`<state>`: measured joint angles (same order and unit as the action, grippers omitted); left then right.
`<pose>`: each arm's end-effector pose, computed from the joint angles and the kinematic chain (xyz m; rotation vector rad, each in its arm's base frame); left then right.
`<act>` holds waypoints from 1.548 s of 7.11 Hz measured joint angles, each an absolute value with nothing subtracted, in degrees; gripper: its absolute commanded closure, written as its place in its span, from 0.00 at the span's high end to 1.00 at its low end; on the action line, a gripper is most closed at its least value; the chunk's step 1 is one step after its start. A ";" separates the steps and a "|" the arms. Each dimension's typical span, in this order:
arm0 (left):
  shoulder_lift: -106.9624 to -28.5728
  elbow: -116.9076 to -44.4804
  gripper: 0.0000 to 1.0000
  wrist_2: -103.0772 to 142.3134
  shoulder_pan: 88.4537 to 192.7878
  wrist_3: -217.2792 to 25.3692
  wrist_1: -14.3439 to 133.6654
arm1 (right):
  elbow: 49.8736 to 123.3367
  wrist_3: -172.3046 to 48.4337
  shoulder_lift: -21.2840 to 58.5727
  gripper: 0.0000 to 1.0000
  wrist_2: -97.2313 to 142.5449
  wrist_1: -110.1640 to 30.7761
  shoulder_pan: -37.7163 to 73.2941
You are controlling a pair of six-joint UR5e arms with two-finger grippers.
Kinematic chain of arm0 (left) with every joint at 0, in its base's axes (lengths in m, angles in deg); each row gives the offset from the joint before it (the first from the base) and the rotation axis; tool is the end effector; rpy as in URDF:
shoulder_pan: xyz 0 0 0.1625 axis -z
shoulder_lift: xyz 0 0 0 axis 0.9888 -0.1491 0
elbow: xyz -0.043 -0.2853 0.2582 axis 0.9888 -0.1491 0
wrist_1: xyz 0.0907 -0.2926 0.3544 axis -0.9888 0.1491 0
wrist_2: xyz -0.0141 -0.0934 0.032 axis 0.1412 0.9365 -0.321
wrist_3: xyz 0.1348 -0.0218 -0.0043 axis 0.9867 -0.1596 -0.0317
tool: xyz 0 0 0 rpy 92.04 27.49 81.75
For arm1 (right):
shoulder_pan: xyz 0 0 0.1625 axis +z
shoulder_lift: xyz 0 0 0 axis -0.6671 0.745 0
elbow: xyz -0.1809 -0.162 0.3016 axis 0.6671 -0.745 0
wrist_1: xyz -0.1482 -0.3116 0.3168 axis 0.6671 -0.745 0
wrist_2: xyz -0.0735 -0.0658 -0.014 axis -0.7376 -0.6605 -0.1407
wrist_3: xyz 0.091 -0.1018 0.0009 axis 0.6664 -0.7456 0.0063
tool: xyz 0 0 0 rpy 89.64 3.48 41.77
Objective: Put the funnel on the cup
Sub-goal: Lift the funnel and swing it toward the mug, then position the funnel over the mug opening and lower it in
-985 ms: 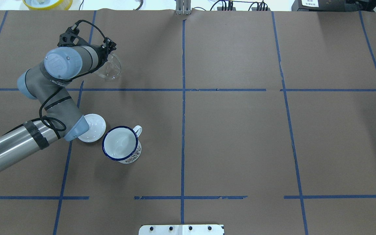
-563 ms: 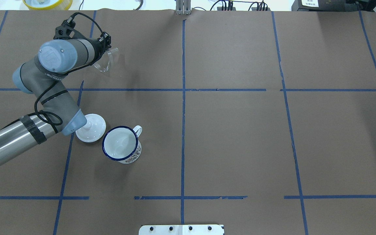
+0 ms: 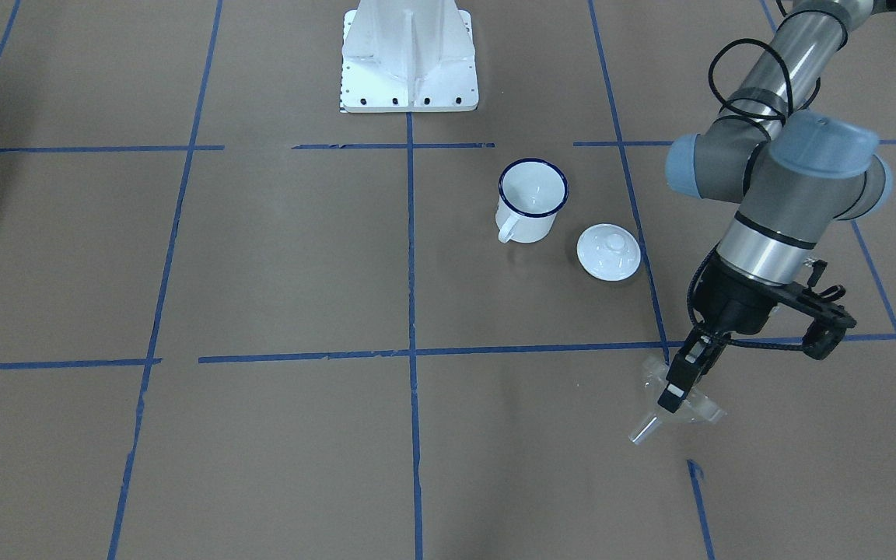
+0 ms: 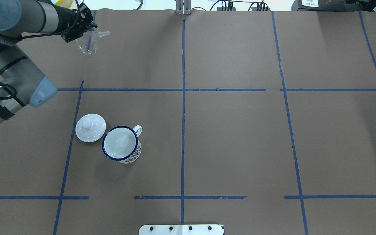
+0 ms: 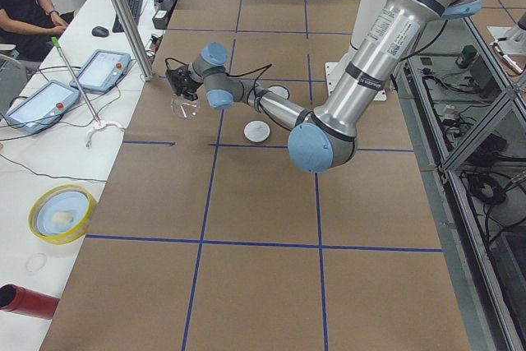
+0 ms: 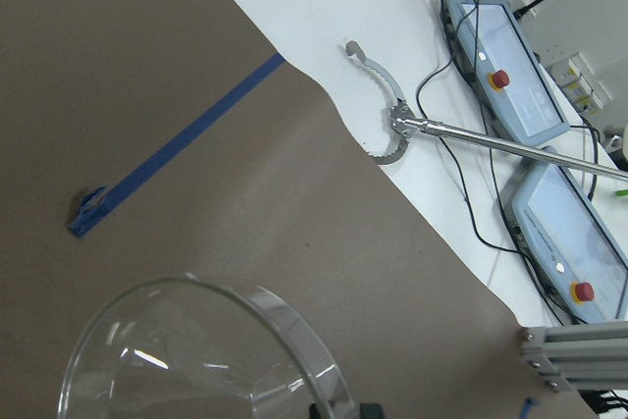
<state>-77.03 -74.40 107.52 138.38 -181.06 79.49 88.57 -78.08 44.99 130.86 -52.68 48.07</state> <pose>0.3375 -0.6800 0.2736 0.2157 1.2586 -0.8038 0.0425 -0.5053 0.6620 -0.0196 -0.7194 0.0108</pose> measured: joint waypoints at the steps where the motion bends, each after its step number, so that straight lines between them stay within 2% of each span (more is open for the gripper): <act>1: -73.94 -81.05 0.00 112.61 140.42 -177.01 75.46 | 88.56 -78.08 44.99 1.00 130.86 -52.68 48.07; 4: -69.26 -101.29 0.00 117.12 142.27 -163.56 51.87 | 88.56 -78.08 44.94 1.00 130.85 -52.68 48.07; 6: -70.86 -112.55 0.00 115.34 136.68 -155.56 30.65 | 88.56 -78.09 44.95 1.00 130.86 -52.68 48.07; 8: -77.76 -115.67 0.00 105.26 125.71 -153.56 11.92 | 88.58 -78.08 44.97 1.00 130.86 -52.68 48.07; 11: -88.07 -111.27 0.00 95.26 114.65 -153.27 -3.21 | 88.61 -78.09 44.94 1.00 130.86 -52.68 48.07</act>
<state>-88.07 -111.27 95.26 114.65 -153.27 -3.21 88.61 -78.09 44.94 130.86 -52.68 48.07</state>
